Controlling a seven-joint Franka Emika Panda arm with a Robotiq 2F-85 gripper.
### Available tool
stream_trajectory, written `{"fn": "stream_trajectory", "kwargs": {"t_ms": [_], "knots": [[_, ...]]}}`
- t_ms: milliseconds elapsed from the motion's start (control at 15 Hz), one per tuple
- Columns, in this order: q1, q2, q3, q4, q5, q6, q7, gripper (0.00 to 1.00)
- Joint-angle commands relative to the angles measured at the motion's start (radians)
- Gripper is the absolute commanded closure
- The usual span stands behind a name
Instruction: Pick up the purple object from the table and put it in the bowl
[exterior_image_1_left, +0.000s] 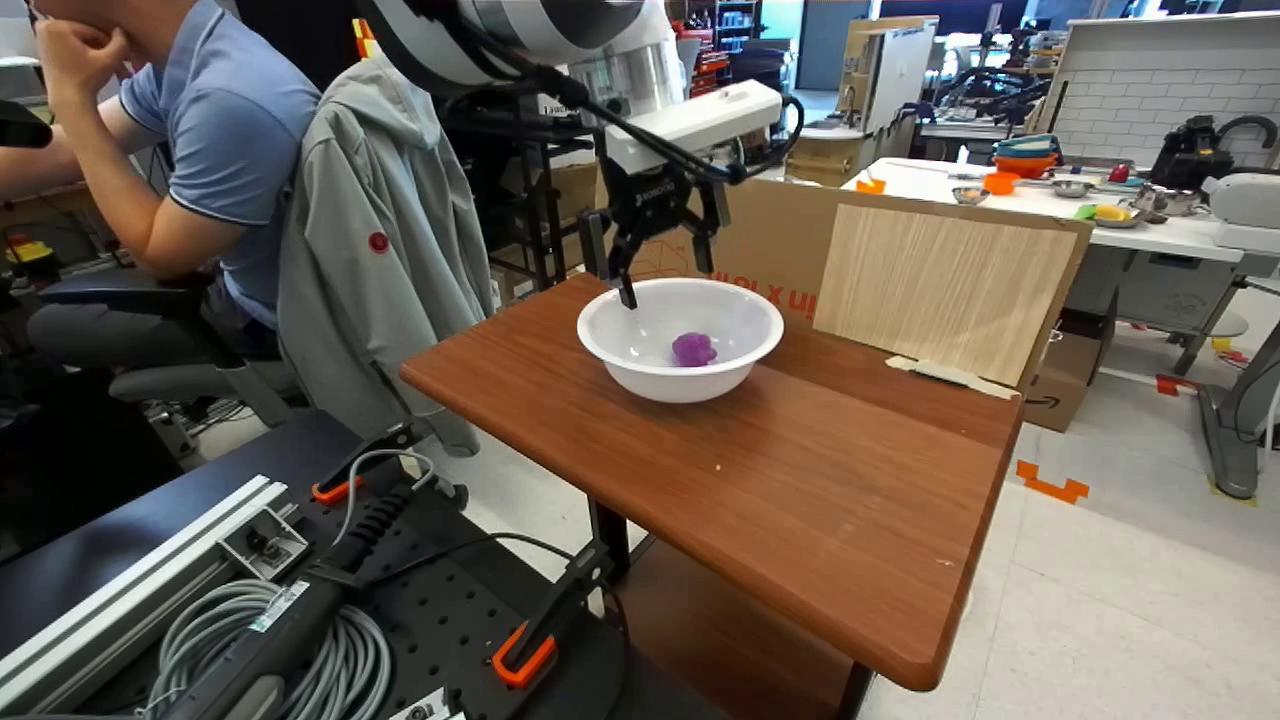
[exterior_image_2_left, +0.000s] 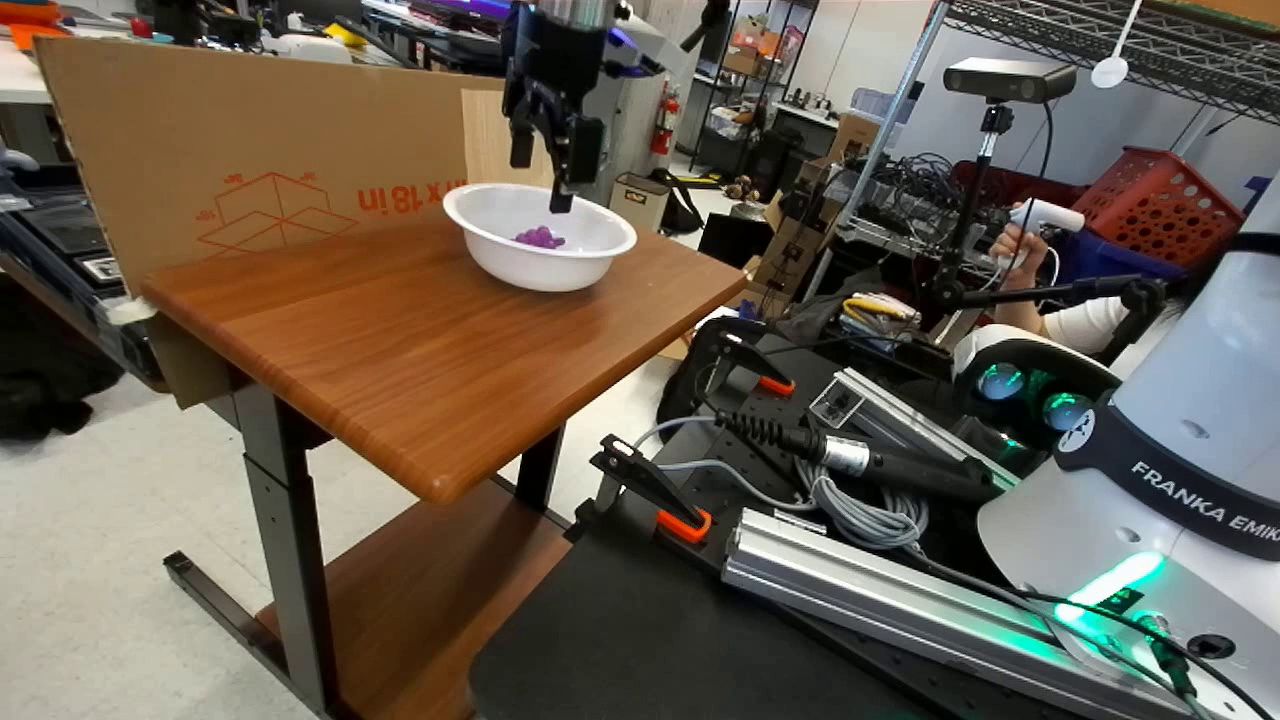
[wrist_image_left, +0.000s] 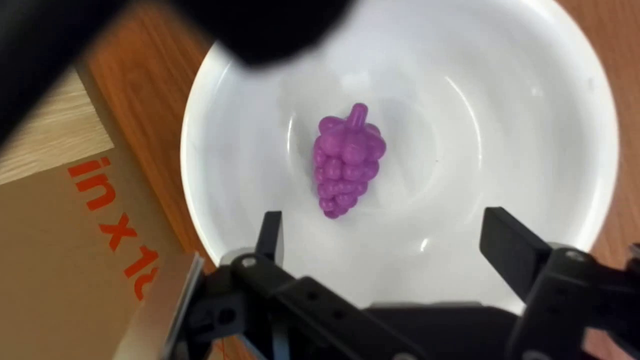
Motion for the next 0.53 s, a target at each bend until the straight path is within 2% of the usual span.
{"fn": "stream_trajectory", "kwargs": {"t_ms": [0, 200, 267, 467], "knots": [[-0.025, -0.223, 0.038, -0.167, 0.058, 0.01, -0.095, 0.0], [-0.002, -0.361, 0.03, -0.241, 0.145, -0.012, -0.174, 0.0], [0.015, -0.243, 0.009, -0.155, 0.089, -0.001, -0.098, 0.0], [0.023, -0.337, 0.003, -0.218, 0.117, -0.003, -0.131, 0.0]]}}
